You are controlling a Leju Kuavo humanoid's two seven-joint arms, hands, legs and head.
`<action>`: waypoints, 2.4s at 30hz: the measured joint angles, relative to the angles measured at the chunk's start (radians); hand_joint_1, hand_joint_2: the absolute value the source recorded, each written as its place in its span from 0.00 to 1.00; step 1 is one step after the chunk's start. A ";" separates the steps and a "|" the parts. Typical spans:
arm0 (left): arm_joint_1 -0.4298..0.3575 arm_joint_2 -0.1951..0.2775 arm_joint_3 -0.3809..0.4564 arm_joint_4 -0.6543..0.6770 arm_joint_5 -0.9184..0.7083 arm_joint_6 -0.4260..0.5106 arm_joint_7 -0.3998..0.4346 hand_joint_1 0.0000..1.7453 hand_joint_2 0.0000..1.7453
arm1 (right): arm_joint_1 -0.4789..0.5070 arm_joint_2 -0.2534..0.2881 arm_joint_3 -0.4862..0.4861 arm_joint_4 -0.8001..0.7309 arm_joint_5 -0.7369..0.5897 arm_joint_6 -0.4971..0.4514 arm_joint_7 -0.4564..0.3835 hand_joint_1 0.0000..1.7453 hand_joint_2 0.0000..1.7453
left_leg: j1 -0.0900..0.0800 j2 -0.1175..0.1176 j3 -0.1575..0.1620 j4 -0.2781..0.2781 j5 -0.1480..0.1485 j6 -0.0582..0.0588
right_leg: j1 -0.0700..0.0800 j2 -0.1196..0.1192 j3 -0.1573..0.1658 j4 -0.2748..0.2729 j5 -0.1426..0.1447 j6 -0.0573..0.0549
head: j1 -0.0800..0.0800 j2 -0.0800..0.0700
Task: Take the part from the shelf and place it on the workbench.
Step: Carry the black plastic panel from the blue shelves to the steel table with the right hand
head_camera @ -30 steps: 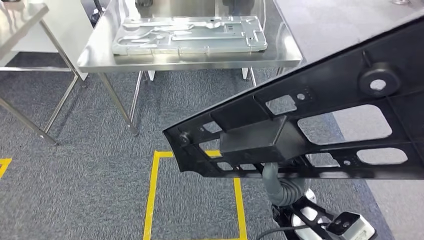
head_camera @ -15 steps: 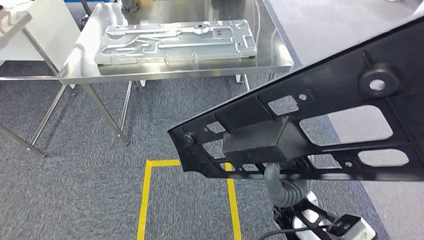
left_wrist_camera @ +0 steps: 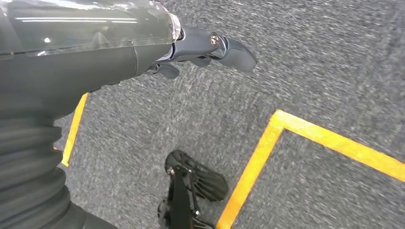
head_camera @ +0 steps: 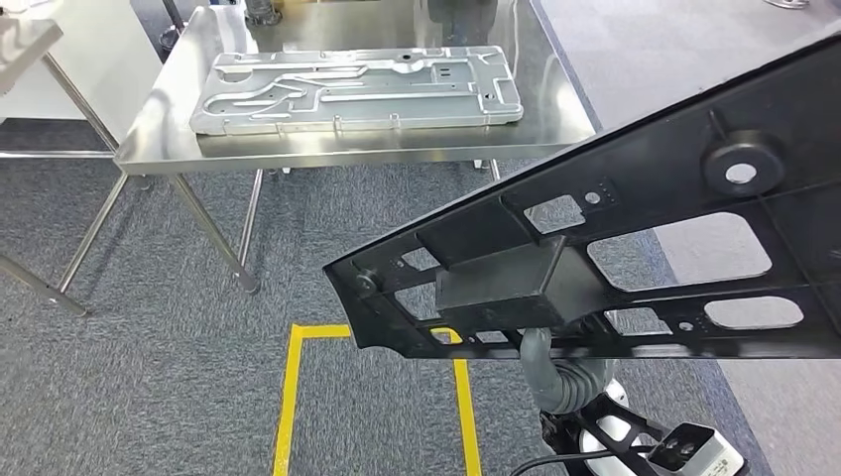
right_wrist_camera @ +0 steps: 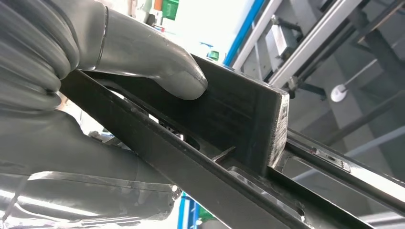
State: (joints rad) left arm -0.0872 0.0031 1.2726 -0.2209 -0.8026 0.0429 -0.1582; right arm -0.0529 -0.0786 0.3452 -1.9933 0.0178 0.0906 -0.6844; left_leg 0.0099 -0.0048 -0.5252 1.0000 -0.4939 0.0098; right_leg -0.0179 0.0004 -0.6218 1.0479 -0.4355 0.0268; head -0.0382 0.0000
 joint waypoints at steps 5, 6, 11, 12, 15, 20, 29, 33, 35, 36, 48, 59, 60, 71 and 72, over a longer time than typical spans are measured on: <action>-0.003 0.000 0.000 0.000 0.001 0.001 0.001 0.00 1.00 | -0.002 0.000 0.000 0.001 -0.001 0.001 0.000 1.00 1.00 | 0.002 0.003 0.006 0.017 -0.028 -0.029 | 0.005 0.004 0.022 -0.032 -0.011 -0.035 | 0.000 0.000; -0.004 -0.001 0.000 0.000 0.001 0.001 0.001 0.00 1.00 | -0.003 0.000 0.000 0.001 -0.001 0.001 0.000 1.00 1.00 | 0.003 0.003 -0.010 0.053 -0.046 -0.033 | 0.004 0.004 0.029 -0.035 -0.014 -0.042 | 0.000 0.000; 0.001 -0.002 0.000 0.000 0.004 0.003 0.002 0.00 1.00 | -0.003 0.001 0.000 0.001 -0.001 0.011 0.000 1.00 1.00 | 0.003 0.003 -0.166 0.290 -0.099 -0.036 | 0.012 0.005 0.056 -0.037 -0.037 -0.054 | 0.000 0.000; 0.002 -0.003 0.000 0.000 0.005 0.004 0.002 0.00 1.00 | -0.003 0.001 0.000 0.001 -0.001 0.014 0.000 1.00 1.00 | 0.003 0.003 -0.159 0.253 -0.061 -0.032 | 0.014 0.006 0.065 -0.037 -0.043 -0.054 | 0.000 0.000; 0.002 -0.002 0.001 0.000 0.007 0.004 0.003 0.00 1.00 | -0.004 0.001 0.000 0.001 -0.001 0.017 0.000 1.00 1.00 | -0.005 0.003 -0.089 0.067 0.045 -0.011 | 0.020 0.007 0.090 -0.037 -0.063 -0.047 | 0.000 0.000; 0.002 -0.002 0.001 0.000 0.007 0.004 0.002 0.00 1.00 | -0.008 0.001 -0.001 0.000 -0.002 0.018 0.000 1.00 1.00 | -0.007 0.002 -0.060 0.009 0.047 0.013 | 0.020 0.007 0.097 -0.031 -0.082 -0.021 | 0.000 0.000; 0.002 -0.004 0.001 0.000 0.005 0.003 0.003 0.00 1.00 | -0.009 0.001 -0.003 0.001 -0.001 0.017 0.000 1.00 1.00 | -0.002 -0.001 0.009 -0.003 -0.001 0.019 | 0.006 0.002 -0.023 0.079 -0.035 -0.005 | 0.000 0.000; 0.000 -0.005 0.001 0.000 0.004 0.004 0.004 0.00 1.00 | -0.010 0.001 -0.003 0.001 -0.001 0.018 0.000 1.00 1.00 | -0.006 0.000 0.028 -0.007 -0.027 -0.003 | 0.015 0.003 0.028 -0.034 -0.013 -0.023 | 0.000 0.000; -0.003 -0.005 0.001 0.000 0.004 0.005 0.004 0.00 1.00 | -0.011 0.001 -0.003 0.001 -0.001 0.019 0.000 1.00 1.00 | -0.004 0.001 0.035 -0.003 -0.035 -0.014 | 0.011 0.005 0.040 -0.044 -0.016 -0.035 | 0.000 0.000; -0.004 -0.005 0.001 0.000 0.004 0.005 0.003 0.00 1.00 | -0.012 0.001 -0.003 0.000 -0.001 0.019 0.000 1.00 1.00 | -0.002 0.002 0.026 0.022 -0.048 -0.020 | 0.009 0.005 0.050 -0.050 -0.019 -0.040 | 0.000 0.000; 0.002 -0.005 0.002 0.000 0.012 0.010 0.006 0.00 1.00 | -0.028 0.008 -0.004 0.004 -0.011 0.042 0.000 1.00 1.00 | -0.005 0.002 -0.075 0.019 0.059 -0.004 | 0.012 0.009 0.159 -0.064 -0.099 -0.017 | 0.000 0.000; 0.003 -0.006 0.008 0.000 0.018 0.010 0.007 0.00 1.00 | -0.045 0.010 -0.020 0.016 -0.029 0.054 0.000 1.00 1.00 | -0.013 -0.004 0.004 0.005 0.004 0.035 | 0.017 0.004 -0.031 0.115 -0.092 -0.014 | 0.000 0.000; 0.002 -0.010 0.008 0.000 0.018 0.010 0.006 0.00 1.00 | -0.046 0.010 -0.024 0.016 -0.032 0.055 0.000 1.00 1.00 | -0.016 -0.004 0.015 0.005 -0.004 0.033 | 0.023 0.004 -0.014 0.053 -0.048 -0.025 | 0.000 0.000; 0.002 -0.013 0.008 0.000 0.016 0.003 0.005 0.00 1.00 | -0.026 0.017 -0.050 0.010 -0.023 0.055 0.000 1.00 1.00 | -0.002 -0.001 -0.138 0.281 -0.108 -0.023 | 0.017 0.003 0.075 -0.068 -0.020 -0.056 | 0.001 0.000; 0.004 -0.013 0.008 0.000 0.015 0.003 0.005 0.00 1.00 | -0.021 0.019 -0.050 0.009 -0.021 0.055 0.000 1.00 1.00 | 0.002 -0.001 -0.150 0.275 -0.109 -0.028 | 0.015 0.004 0.083 -0.068 -0.027 -0.053 | 0.001 0.000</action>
State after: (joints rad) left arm -0.0831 -0.0095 1.2810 -0.2213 -0.7878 0.0458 -0.1532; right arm -0.0739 -0.0600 0.2948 -1.9843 -0.0028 0.1456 -0.6844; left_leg 0.0114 -0.0058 -0.6751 1.2745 -0.6032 -0.0184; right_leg -0.0028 0.0047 -0.5385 0.9799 -0.4630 -0.0261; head -0.0372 0.0000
